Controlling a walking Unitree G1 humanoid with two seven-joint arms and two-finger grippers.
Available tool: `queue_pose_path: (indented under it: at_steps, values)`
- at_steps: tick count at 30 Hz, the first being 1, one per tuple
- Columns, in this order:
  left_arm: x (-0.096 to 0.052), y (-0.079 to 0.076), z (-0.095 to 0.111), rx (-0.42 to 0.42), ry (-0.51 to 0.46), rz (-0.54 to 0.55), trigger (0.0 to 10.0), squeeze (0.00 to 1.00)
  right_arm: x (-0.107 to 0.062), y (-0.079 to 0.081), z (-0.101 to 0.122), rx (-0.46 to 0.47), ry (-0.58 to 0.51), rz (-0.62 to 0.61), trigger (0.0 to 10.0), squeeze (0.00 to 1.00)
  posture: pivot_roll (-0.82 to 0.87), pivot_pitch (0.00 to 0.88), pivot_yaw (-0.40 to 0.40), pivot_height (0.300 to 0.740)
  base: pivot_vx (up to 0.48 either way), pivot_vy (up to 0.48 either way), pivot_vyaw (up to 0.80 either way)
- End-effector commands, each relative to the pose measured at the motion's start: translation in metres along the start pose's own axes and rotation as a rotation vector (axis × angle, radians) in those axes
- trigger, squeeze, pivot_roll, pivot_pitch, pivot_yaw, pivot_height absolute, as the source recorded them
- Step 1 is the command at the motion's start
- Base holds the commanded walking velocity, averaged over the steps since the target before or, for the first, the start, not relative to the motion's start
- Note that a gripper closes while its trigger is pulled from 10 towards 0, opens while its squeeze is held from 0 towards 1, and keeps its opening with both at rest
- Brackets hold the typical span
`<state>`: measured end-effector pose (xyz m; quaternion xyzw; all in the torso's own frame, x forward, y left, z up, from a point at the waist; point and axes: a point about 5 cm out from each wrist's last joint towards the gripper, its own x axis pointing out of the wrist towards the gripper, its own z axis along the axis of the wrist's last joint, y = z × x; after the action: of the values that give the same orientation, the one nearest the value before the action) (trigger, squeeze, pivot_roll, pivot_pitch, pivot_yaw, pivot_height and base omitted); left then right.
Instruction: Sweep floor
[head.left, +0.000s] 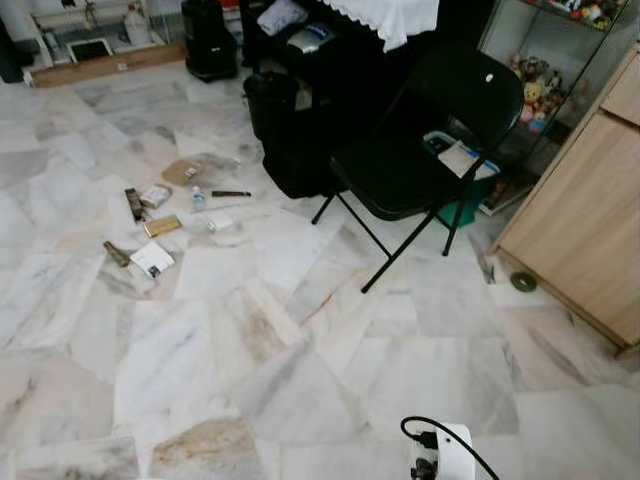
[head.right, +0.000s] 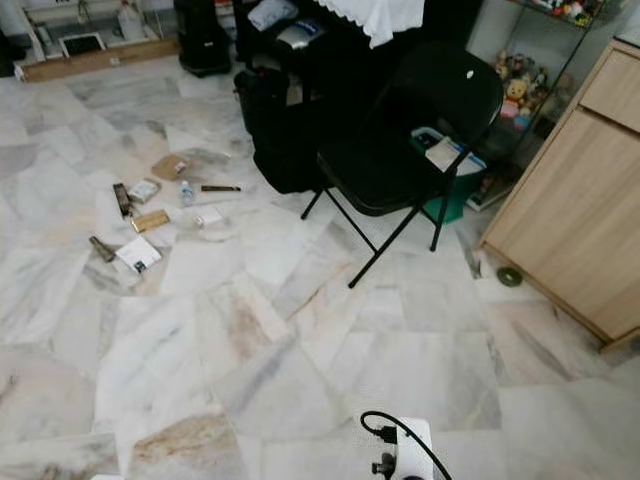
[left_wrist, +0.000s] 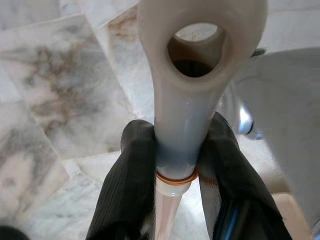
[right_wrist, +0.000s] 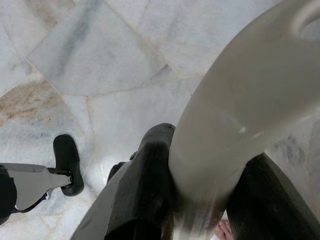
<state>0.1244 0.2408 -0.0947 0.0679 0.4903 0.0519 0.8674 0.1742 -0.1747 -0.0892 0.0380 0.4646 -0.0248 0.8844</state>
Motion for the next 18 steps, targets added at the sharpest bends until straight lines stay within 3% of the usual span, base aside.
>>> queue_pose_path:
  at_steps: [1, 6, 18]
  values:
    - [-0.0014, -0.0037, -0.0085, -0.015, 0.034, -0.011, 10.0, 0.0, -0.0012, -0.0041, -0.0057, -0.015, 0.025, -0.005, 10.0, 0.0, 0.02, 0.103, -0.101, 0.74, 0.0, 0.0, 0.0]
    - [-0.0013, -0.0043, -0.0084, -0.021, 0.034, -0.009, 10.0, 0.0, -0.0009, -0.0026, -0.0049, -0.022, 0.024, 0.005, 10.0, 0.0, 0.02, 0.098, -0.105, 0.74, 0.0, 0.0, 0.64]
    - [-0.001, -0.0054, -0.0077, -0.031, 0.032, -0.004, 10.0, 0.0, -0.0008, -0.0016, -0.0053, -0.004, 0.03, 0.016, 10.0, 0.0, 0.02, 0.098, -0.115, 0.74, 0.0, 0.0, 0.0]
